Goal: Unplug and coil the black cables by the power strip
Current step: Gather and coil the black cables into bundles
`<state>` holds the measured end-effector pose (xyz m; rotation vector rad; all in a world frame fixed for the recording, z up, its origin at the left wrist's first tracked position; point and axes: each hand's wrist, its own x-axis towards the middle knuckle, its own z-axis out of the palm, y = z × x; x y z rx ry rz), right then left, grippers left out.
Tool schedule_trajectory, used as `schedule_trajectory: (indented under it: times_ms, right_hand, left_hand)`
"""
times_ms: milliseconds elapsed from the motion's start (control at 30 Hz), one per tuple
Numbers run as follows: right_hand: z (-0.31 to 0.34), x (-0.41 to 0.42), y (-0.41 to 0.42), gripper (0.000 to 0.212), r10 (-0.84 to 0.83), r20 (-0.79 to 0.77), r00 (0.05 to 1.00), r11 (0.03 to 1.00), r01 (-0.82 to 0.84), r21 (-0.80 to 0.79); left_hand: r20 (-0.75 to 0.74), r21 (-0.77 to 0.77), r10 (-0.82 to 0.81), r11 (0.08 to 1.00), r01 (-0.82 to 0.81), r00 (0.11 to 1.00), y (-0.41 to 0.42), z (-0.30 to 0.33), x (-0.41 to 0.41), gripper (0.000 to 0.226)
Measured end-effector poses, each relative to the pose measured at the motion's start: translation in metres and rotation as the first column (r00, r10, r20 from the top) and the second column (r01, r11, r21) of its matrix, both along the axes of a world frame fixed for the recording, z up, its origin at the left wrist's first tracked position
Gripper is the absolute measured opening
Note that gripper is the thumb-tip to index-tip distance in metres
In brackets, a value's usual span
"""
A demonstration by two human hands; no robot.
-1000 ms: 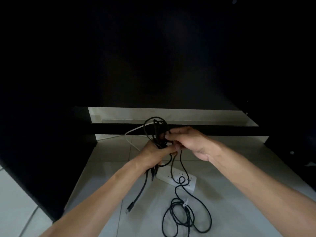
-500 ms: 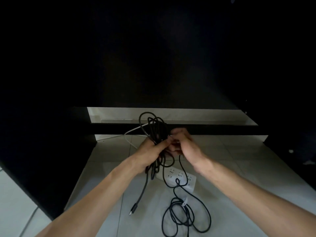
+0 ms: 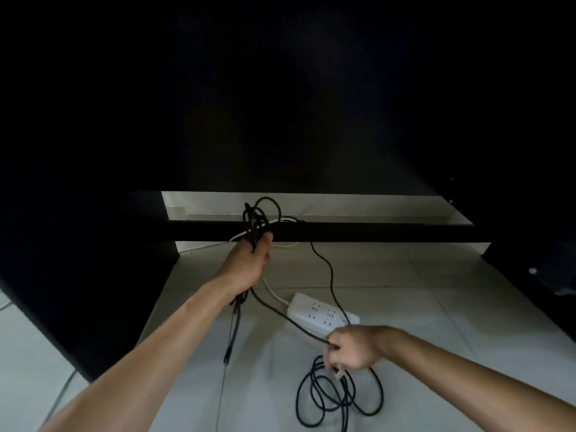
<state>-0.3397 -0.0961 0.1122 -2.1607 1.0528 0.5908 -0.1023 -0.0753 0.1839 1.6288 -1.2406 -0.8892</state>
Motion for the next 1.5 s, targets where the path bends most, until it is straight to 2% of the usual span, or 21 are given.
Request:
schedule_trajectory:
  times_ms: [67,133,200,300,367,433,467,533,600,700,767,867,933,1000,1067,1133,1200,1267,1367,1400,1500]
  right_hand:
    - [0.004,-0.009,-0.014,0.032,-0.01,-0.092,0.996,0.964,-0.015,-0.267]
    - [0.019,-0.012,-0.026,0.032,-0.1,-0.026,0.995,0.923,0.083,-0.375]
    - [0.044,-0.009,-0.031,0.028,-0.222,0.204,0.953,0.933,0.269,-0.24]
    - [0.084,0.007,-0.031,0.029,-0.234,0.475,0.848,0.94,0.323,-0.113]
    - [0.101,0.022,-0.026,0.028,-0.269,0.625,0.733,0.942,0.335,0.012]
    - [0.117,0.038,-0.02,0.025,-0.317,0.728,0.608,0.938,0.316,0.145]
    - [0.125,0.044,-0.017,0.024,-0.327,0.76,0.562,0.936,0.302,0.179]
    - [0.138,0.055,-0.013,0.023,-0.354,0.806,0.474,0.925,0.303,0.228]
    - [0.146,0.061,-0.013,0.019,-0.436,0.833,0.339,0.891,0.289,0.349]
    - [0.152,0.063,-0.016,0.016,-0.582,0.803,0.13,0.809,0.194,0.555]
    - [0.156,0.064,-0.017,0.02,-0.596,0.799,0.071,0.795,0.191,0.576]
    - [0.16,0.063,-0.016,0.021,-0.472,0.872,0.133,0.825,0.416,0.383]
    - [0.159,0.06,-0.017,0.019,-0.396,0.896,0.203,0.766,0.611,0.2]
    - [0.154,0.056,-0.022,0.017,-0.438,0.875,0.207,0.705,0.683,0.191]
    - [0.148,0.049,-0.027,0.022,-0.563,0.797,0.218,0.709,0.623,0.33]
    - [0.144,0.042,-0.028,0.023,-0.668,0.693,0.272,0.729,0.427,0.535]
    - [0.141,0.038,-0.023,0.021,-0.67,0.648,0.361,0.74,0.264,0.618]
    - [0.139,0.038,-0.016,0.014,-0.641,0.654,0.401,0.76,0.215,0.613]
    - [0.135,0.042,-0.013,0.006,-0.641,0.7,0.315,0.767,0.259,0.587]
    - [0.133,0.043,-0.013,0.008,-0.613,0.731,0.3,0.788,0.307,0.534]
    - [0.129,0.048,-0.015,0.024,-0.43,0.81,0.398,0.862,0.448,0.237]
  left_hand:
    - [0.135,-0.017,0.018,1.0,-0.015,0.991,0.002,-0.006,0.008,0.047]
    - [0.207,-0.019,0.032,0.999,-0.028,0.978,0.004,-0.011,0.012,0.048]
    - [0.226,-0.013,0.032,0.999,-0.03,0.974,0.005,-0.017,0.013,0.049]
    - [0.213,-0.001,-0.054,0.998,0.055,0.976,0.011,-0.019,0.003,0.052]
    - [0.127,-0.038,-0.137,0.989,0.143,0.982,0.02,-0.01,-0.012,0.047]
    - [-0.036,-0.133,-0.211,0.97,0.204,0.977,0.028,-0.001,-0.029,0.036]
    - [-0.111,-0.194,-0.248,0.955,0.223,0.963,0.03,0.002,-0.036,0.03]
    - [-0.164,-0.288,-0.305,0.924,0.25,0.938,0.031,0.005,-0.044,0.02]
    - [-0.162,-0.293,-0.304,0.923,0.249,0.939,0.025,0.004,-0.044,0.018]
    - [-0.1,-0.272,-0.311,0.922,0.275,0.945,0.017,0.001,-0.043,0.028]
    - [-0.048,-0.242,-0.313,0.925,0.293,0.949,0.017,0.001,-0.047,0.021]
    - [0.0,-0.185,-0.33,0.928,0.324,0.944,0.017,-0.001,-0.051,0.026]
    - [0.013,-0.17,-0.354,0.921,0.351,0.935,0.018,0.002,-0.052,0.031]
    - [0.042,-0.162,-0.387,0.907,0.388,0.921,0.019,0.005,-0.053,0.03]
    - [0.024,-0.166,-0.442,0.883,0.439,0.897,0.02,0.007,-0.054,0.024]
    - [-0.087,-0.164,-0.507,0.856,0.49,0.857,0.021,0.007,-0.055,0.018]
    - [-0.217,-0.115,-0.532,0.847,0.519,0.819,0.024,0.008,-0.055,0.017]
    - [-0.311,-0.024,-0.55,0.819,0.573,0.775,0.027,0.01,-0.055,0.036]
    - [-0.438,0.055,-0.589,0.737,0.674,0.68,0.028,0.013,-0.053,0.042]
    - [-0.483,0.07,-0.584,0.717,0.694,0.652,0.027,0.013,-0.053,0.039]
    - [-0.597,0.082,-0.516,0.722,0.687,0.614,0.026,0.01,-0.053,0.021]
